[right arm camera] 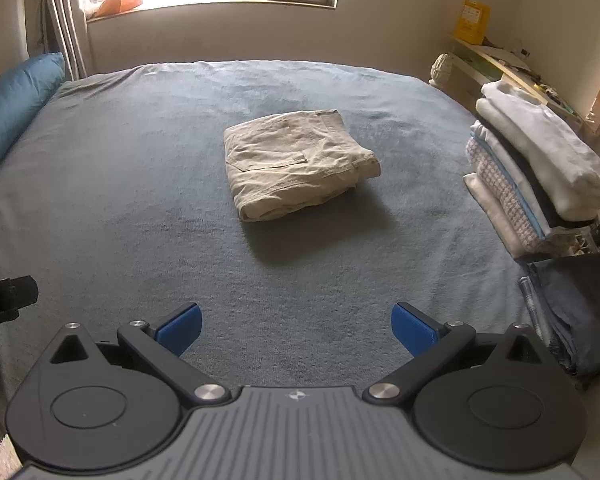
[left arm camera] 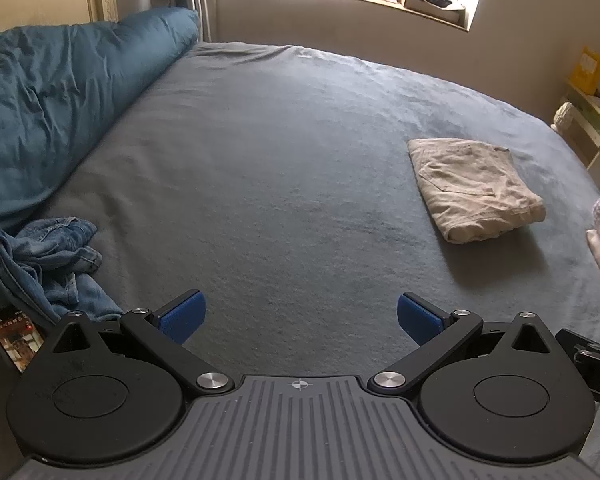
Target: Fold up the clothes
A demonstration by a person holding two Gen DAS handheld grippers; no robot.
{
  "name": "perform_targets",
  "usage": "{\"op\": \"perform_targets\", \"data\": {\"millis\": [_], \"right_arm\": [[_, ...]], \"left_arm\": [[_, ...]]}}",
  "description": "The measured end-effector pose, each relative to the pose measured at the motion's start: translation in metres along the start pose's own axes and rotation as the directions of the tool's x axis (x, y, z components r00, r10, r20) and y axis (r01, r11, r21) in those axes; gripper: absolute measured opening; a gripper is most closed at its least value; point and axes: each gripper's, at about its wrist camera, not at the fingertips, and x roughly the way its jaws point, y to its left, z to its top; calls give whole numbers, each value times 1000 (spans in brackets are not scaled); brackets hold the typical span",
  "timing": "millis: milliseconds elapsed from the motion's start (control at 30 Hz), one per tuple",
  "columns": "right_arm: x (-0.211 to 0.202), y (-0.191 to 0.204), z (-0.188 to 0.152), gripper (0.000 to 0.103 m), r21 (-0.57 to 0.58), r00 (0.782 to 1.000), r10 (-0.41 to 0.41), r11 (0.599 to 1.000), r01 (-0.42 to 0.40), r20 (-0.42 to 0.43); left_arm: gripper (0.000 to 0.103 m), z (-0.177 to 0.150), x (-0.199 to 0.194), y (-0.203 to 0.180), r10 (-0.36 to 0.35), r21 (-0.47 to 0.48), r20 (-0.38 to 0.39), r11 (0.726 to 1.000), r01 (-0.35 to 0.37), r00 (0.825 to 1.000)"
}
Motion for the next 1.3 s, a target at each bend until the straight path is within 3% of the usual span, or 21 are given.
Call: {"op": "perform_targets", "data": {"millis": [1300], "right_arm": [[-11,3,-7,103,14,1000,1,1000,-2,17]], "left_arm": [[103,-6,-15,2,-12,11,24,1000,12,1000]]}}
